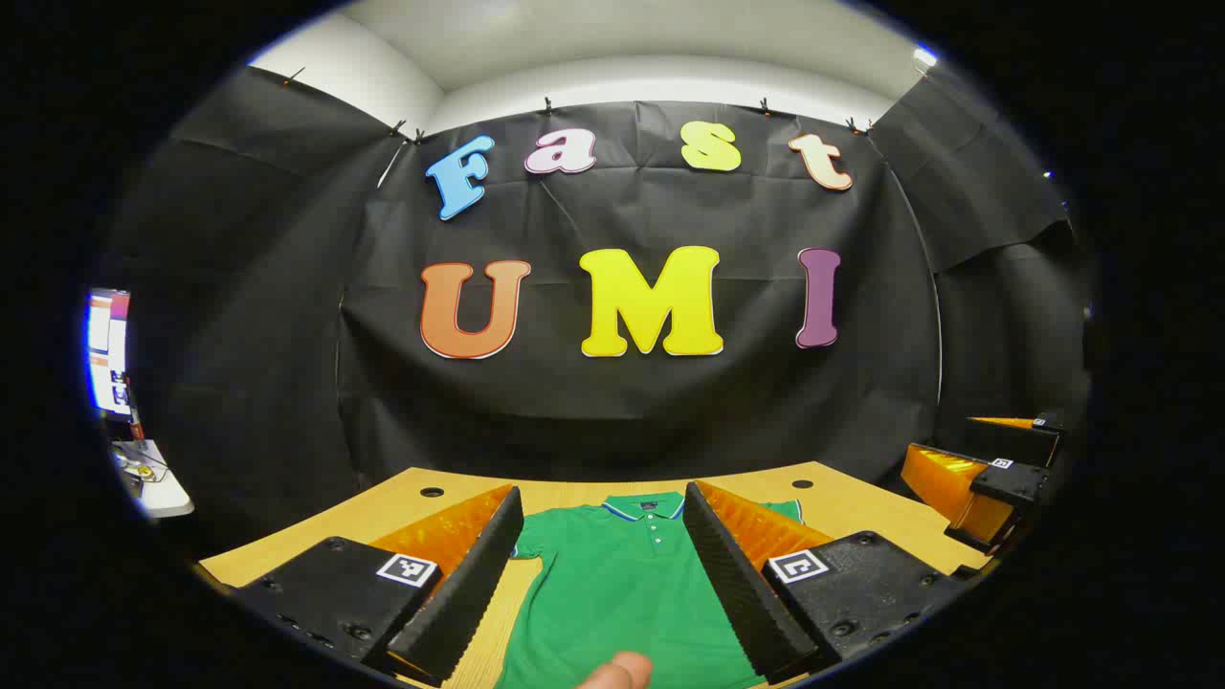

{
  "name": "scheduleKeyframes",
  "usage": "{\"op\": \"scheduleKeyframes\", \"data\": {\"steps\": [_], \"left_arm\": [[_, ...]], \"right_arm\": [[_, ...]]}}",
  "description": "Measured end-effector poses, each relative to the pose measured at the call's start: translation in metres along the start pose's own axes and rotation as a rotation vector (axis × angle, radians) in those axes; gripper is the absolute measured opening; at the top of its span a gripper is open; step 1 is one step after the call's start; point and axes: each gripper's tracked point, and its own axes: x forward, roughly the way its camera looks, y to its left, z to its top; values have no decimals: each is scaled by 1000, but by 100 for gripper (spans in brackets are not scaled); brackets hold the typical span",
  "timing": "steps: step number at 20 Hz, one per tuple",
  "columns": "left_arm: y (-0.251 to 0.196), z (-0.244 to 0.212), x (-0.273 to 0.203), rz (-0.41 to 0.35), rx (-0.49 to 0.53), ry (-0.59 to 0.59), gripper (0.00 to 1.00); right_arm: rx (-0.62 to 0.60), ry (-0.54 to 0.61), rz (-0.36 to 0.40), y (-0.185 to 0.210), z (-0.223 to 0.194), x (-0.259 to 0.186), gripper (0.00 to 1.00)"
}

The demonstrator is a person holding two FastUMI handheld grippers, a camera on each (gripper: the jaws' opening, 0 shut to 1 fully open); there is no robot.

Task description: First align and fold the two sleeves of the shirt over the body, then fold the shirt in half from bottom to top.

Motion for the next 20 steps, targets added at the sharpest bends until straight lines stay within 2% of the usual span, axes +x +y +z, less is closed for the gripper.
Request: {"op": "scheduleKeyframes", "data": {"steps": [7, 10, 20], "left_arm": [[-3, -10, 3, 23, -7, 22, 100], [-14, -16, 6, -8, -9, 47, 100], [-20, -29, 11, 1, 18, 75, 100]], "right_arm": [[-27, -19, -3, -4, -2, -11, 96], [-46, -22, 6, -2, -6, -14, 95], [-59, 14, 22, -3, -27, -9, 95]]}}
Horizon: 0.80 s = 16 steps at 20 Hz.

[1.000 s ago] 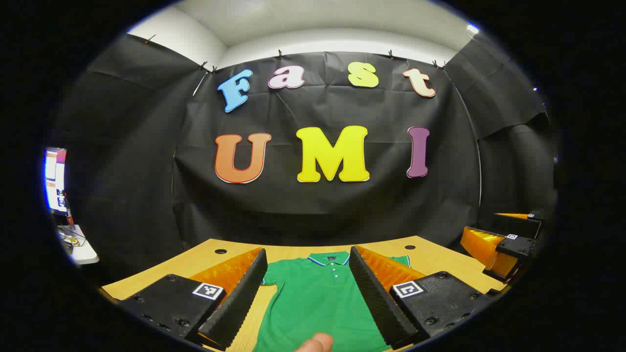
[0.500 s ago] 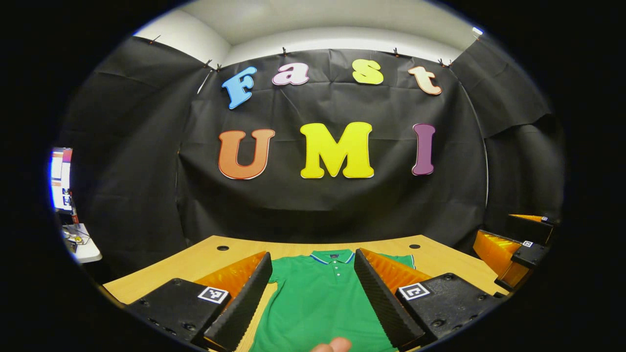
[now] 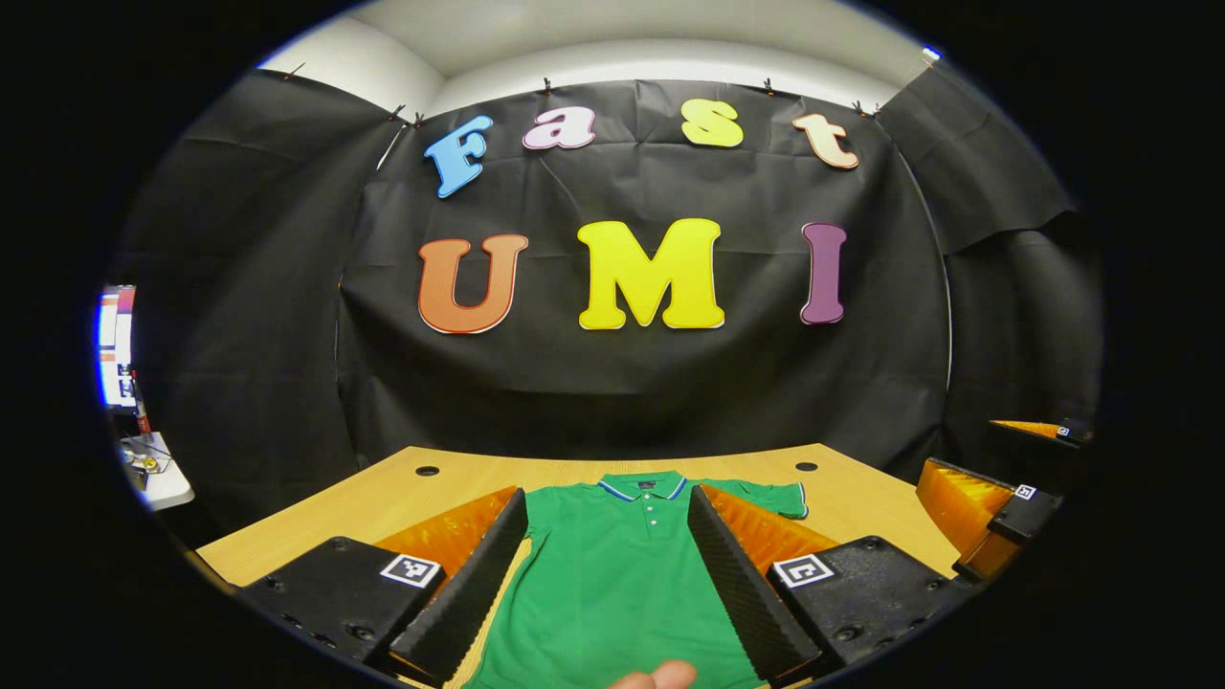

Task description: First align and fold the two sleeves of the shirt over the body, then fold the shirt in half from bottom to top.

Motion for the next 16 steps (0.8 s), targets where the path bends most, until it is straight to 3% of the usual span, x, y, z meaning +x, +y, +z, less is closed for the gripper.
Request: {"op": "scheduleKeyframes", "data": {"steps": [8, 14, 16], "left_arm": [[-1, 1, 2, -14, -14, -7, 100], [6, -3, 10, -9, -32, -3, 100], [4, -3, 11, -17, -40, -5, 100]], "right_arm": [[6, 26, 11, -10, -12, 29, 95], [21, 47, -60, -60, -3, 107, 96], [39, 71, -51, -73, -11, 145, 95]]}}
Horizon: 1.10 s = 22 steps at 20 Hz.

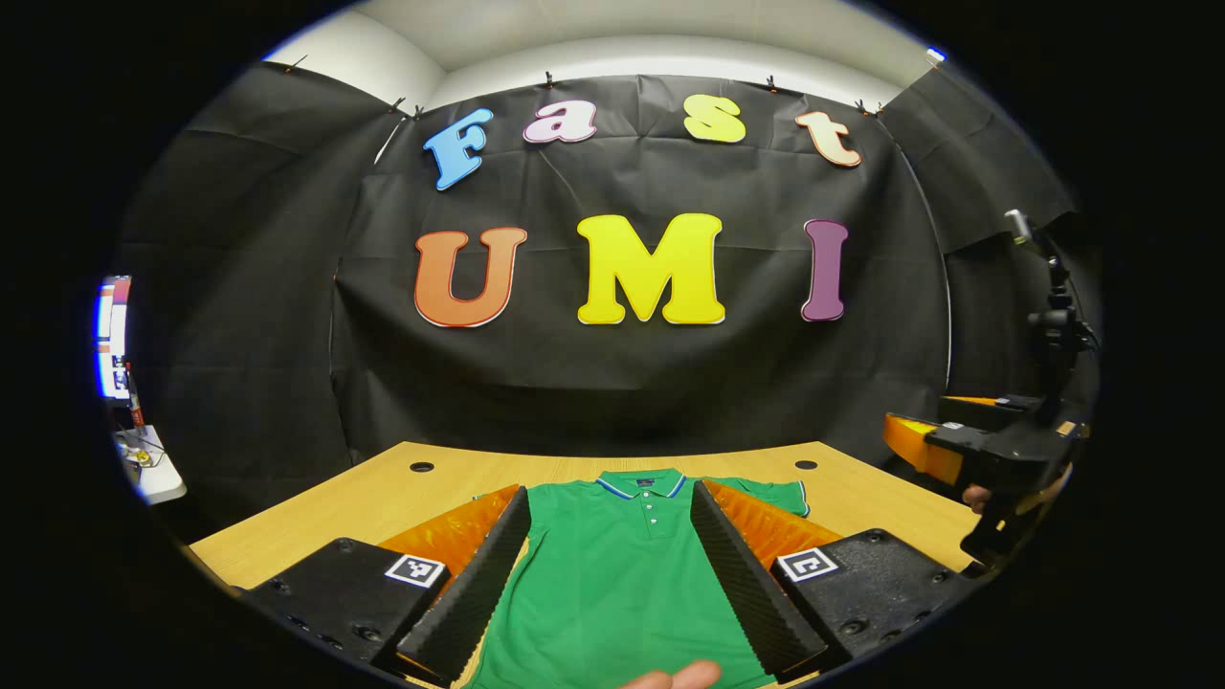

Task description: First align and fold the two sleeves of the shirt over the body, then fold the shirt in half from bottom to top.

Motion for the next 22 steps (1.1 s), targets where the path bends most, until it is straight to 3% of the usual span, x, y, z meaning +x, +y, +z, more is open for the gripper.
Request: {"op": "scheduleKeyframes", "data": {"steps": [3, 8, 14, 18, 19, 22], "left_arm": [[-3, -3, 3, -9, 6, -4, 100], [-3, -14, 14, -3, 47, 9, 100], [5, -34, 33, -6, 6, 58, 100], [13, -39, 42, 16, 52, 65, 100], [14, -43, 44, 12, 53, 69, 100], [9, -54, 49, -16, 27, 103, 100]], "right_arm": [[17, 114, -4, -13, -36, 68, 96], [-87, 261, -51, -18, -108, 157, 95], [-53, 439, -90, -20, -177, 214, 96], [-34, 555, -144, -30, -210, 227, 93], [6, 556, -126, -28, -210, 232, 94], [99, 589, -83, -21, -217, 239, 72]]}}
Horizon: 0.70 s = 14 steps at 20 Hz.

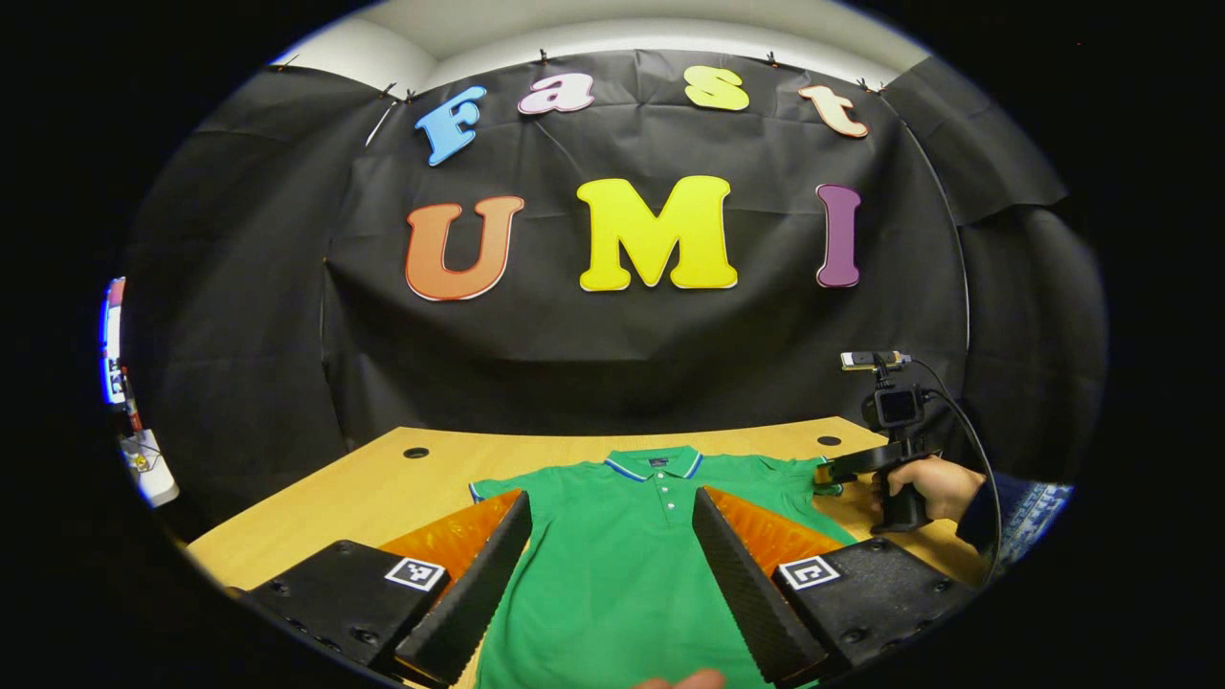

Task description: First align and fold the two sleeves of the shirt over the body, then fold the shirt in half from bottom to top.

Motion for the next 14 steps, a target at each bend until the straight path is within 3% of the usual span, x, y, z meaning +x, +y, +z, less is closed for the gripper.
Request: {"op": "scheduleKeyframes", "data": {"steps": [3, 4, 5, 6, 7, 11, 14], "left_arm": [[3, -6, 4, 5, -2, 25, 100], [7, -6, 6, 12, -2, 26, 100], [10, -6, 8, 19, -2, 26, 100], [13, -6, 9, 28, -2, 26, 100], [17, -6, 10, 37, -1, 26, 100], [24, -3, 10, 51, 5, 11, 100], [28, 0, 10, 53, -2, 8, 100]], "right_arm": [[49, 12, 27, -2, 2, 8, 51], [62, 14, 37, -1, 4, 7, 27], [69, 18, 51, 3, 3, 8, 21], [48, 13, 55, 4, 4, 8, 5], [-2, 0, 53, 3, 5, 7, 1], [-174, -58, 27, 21, 19, -5, 0], [-238, -97, 31, 44, 32, -21, 1]]}}
